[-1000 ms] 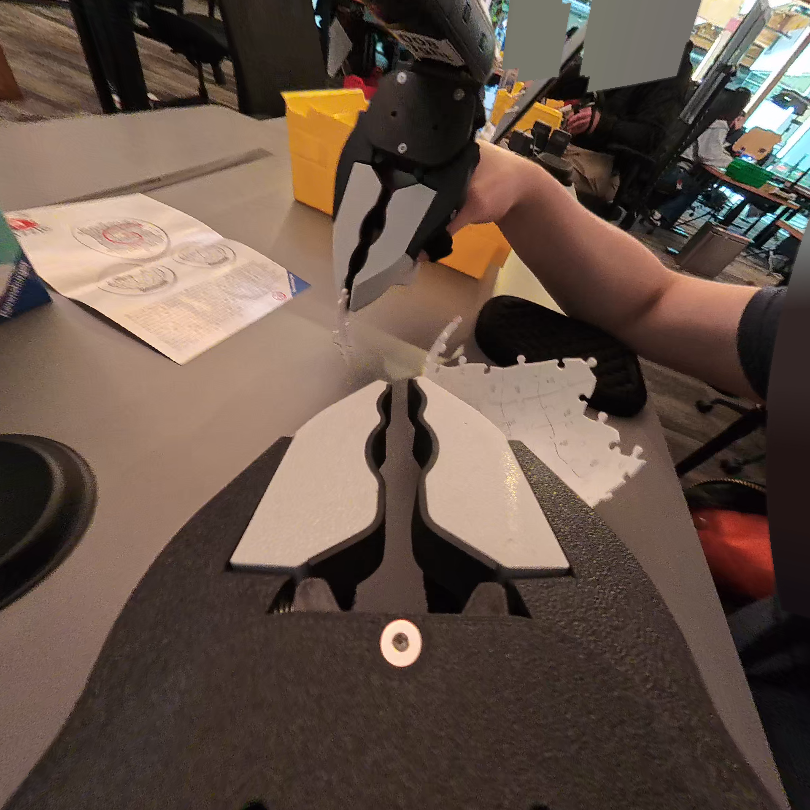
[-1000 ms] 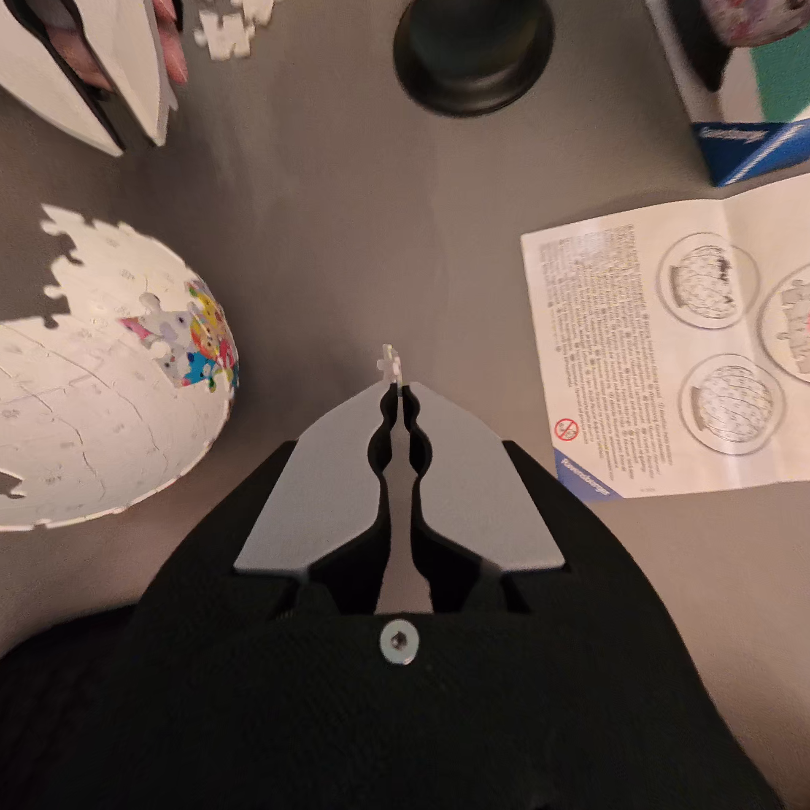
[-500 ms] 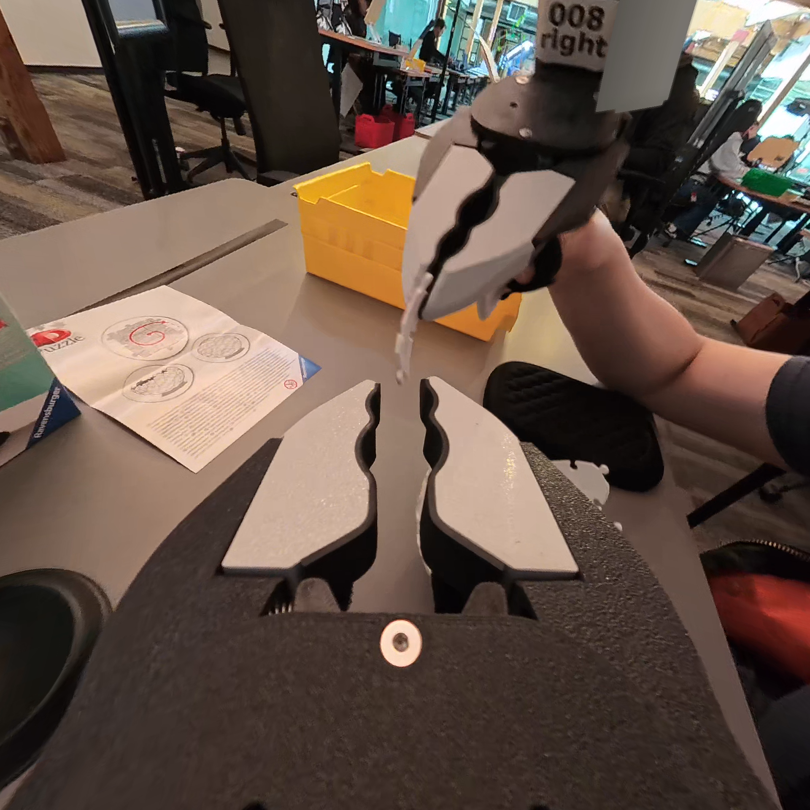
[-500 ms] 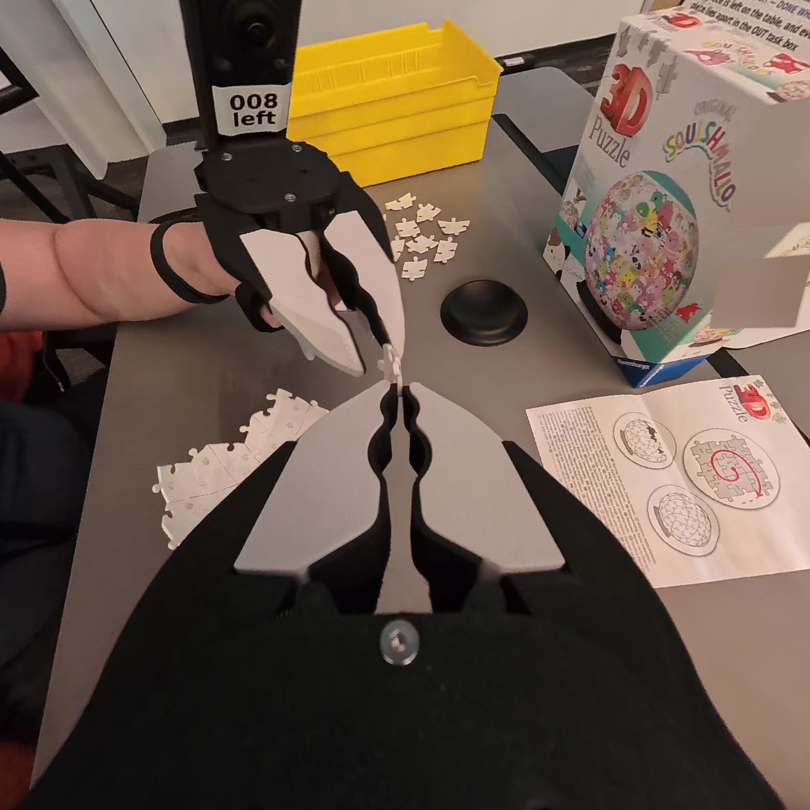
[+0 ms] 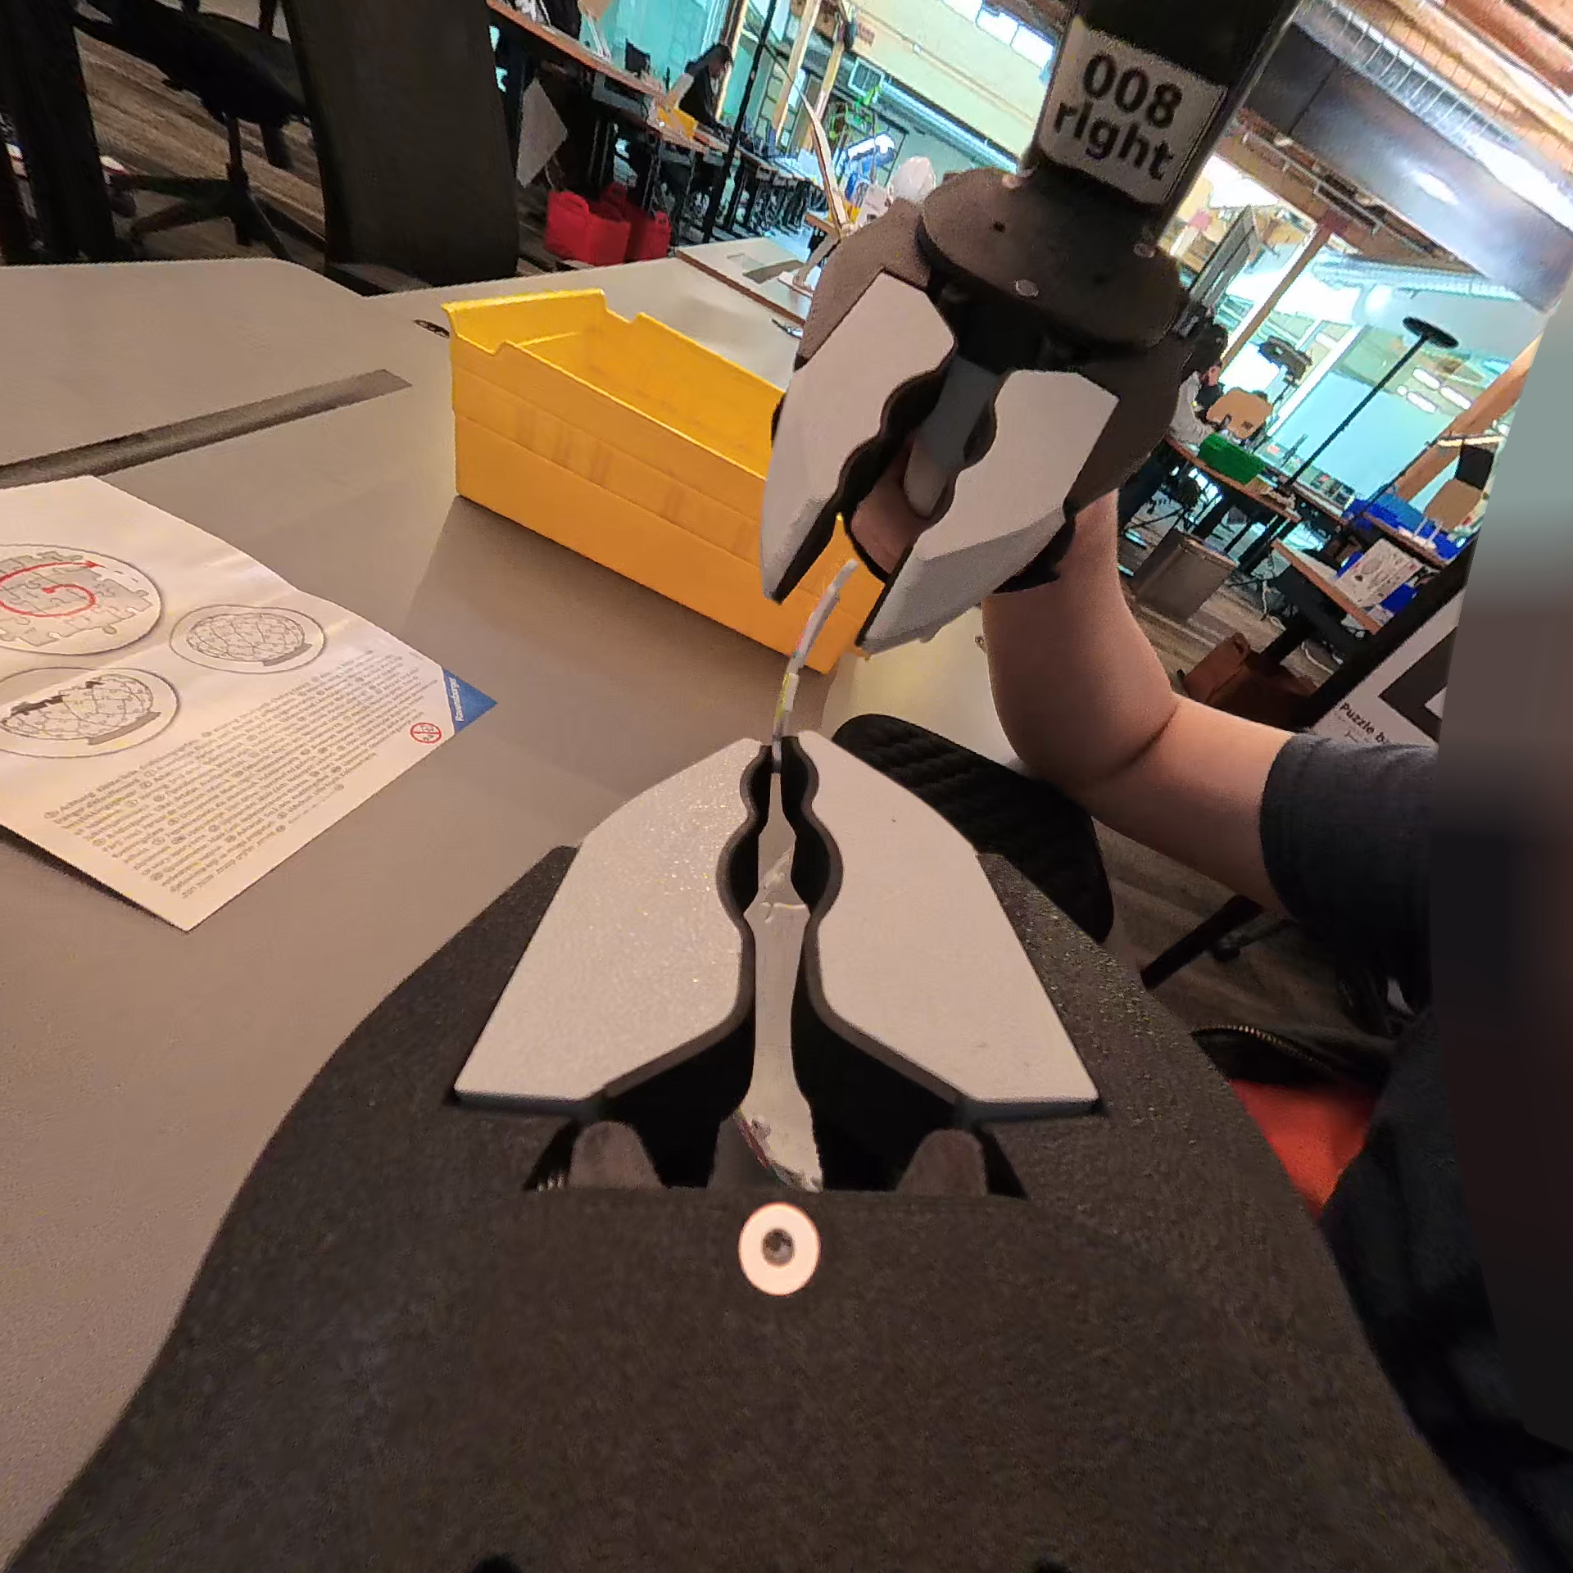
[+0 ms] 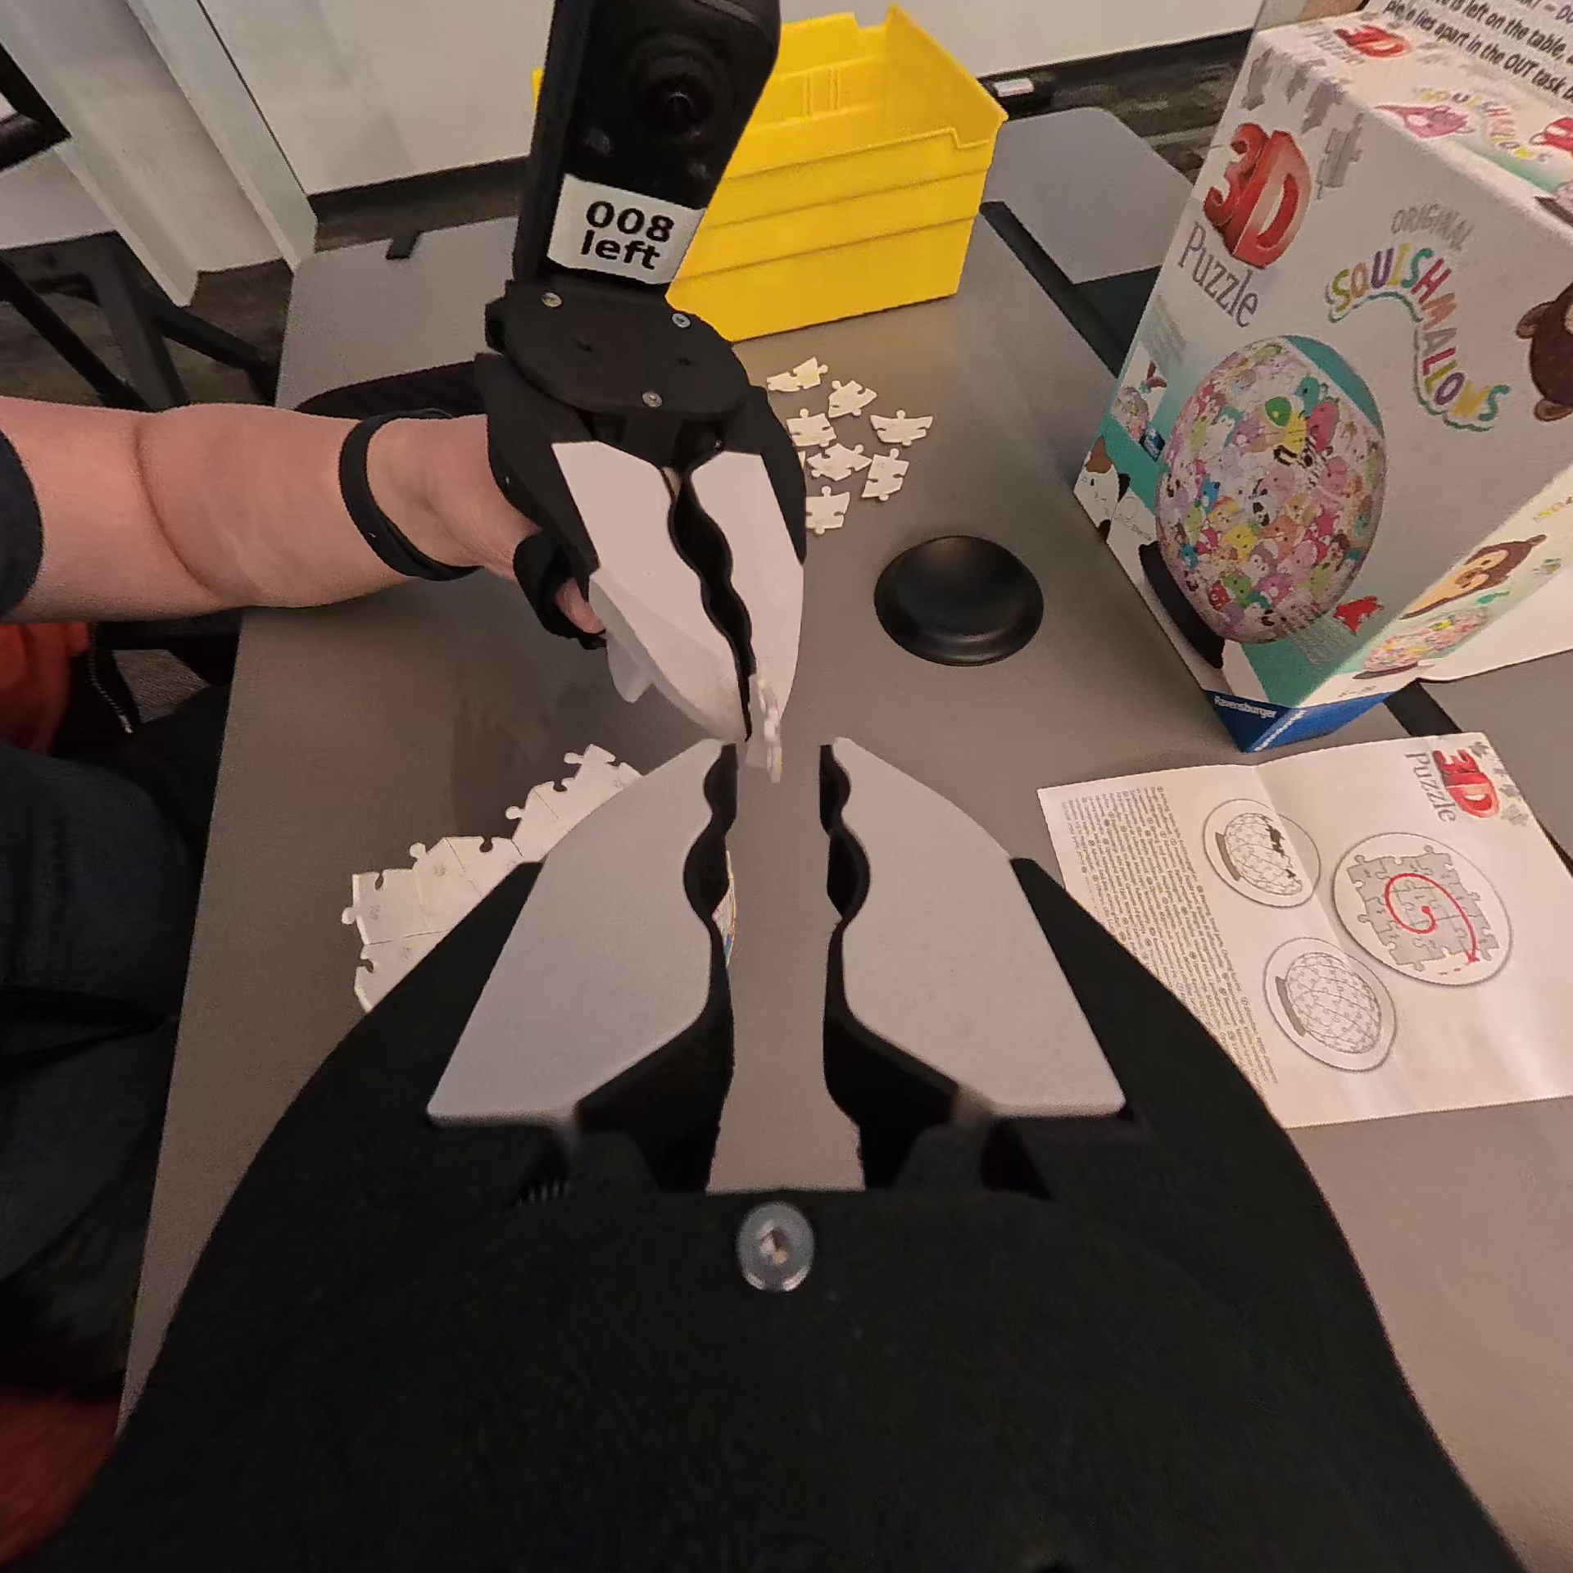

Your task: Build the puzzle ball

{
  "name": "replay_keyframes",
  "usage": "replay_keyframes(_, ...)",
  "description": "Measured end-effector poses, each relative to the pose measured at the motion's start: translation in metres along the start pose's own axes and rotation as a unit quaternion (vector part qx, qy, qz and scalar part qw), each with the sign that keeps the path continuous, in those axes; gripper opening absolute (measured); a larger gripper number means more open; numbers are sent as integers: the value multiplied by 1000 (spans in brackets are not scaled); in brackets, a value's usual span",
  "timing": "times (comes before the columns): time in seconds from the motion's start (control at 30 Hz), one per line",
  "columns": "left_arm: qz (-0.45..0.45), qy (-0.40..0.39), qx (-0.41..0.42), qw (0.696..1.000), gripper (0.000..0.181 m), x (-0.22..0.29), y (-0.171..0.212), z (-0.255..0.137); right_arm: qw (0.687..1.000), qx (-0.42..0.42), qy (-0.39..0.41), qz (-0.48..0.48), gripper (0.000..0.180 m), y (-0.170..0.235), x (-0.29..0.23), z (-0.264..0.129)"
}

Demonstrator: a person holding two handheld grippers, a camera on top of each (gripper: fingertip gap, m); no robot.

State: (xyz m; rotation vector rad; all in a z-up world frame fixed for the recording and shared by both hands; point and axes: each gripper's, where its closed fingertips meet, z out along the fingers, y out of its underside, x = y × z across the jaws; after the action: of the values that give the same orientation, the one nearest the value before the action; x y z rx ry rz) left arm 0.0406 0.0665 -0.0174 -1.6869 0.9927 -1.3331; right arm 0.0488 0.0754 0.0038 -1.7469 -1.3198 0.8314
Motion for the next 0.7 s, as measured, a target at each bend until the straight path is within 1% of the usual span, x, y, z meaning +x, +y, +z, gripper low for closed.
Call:
replay_keyframes(0.1, 11, -1, -16, 1000, 2, 2, 5, 3, 1000, -26, -7, 5, 4, 9, -3, 5)
replay_keyframes(0.2, 32, -4, -31, 999, 3, 2, 10, 6, 999, -31, 4, 20, 3, 15, -2, 3)
replay_keyframes(0.27, 59, -25, -66, 996, 30, -5, 13, 5, 998, -29, 31, 42, 3, 18, 1, -4)
replay_keyframes(0.33, 91, -47, -87, 991, 39, -14, 9, 1, 995, -43, 55, 72, 3, 26, -1, -15)
replay_keyframes(0.37, 99, -43, -91, 990, 40, -14, 5, 0, 993, -53, 73, 79, 3, 30, -3, -20)
replay_keyframes(0.47, 79, 34, -119, 989, 40, 2, 4, 5, 986, -59, 139, 73, 3, 40, -10, -33)
replay_keyframes(0.53, 82, 68, -137, 985, 44, 8, 7, 11, 986, -52, 139, 79, 3, 44, -27, -36)
replay_keyframes(0.6, 92, 99, -137, 981, 48, 12, 10, 17, 986, -46, 134, 88, 3, 49, -40, -37)
replay_keyframes(0.7, 67, 136, -145, 978, 50, 11, 18, 22, 981, -87, 149, 86, 3, 71, -42, -24)
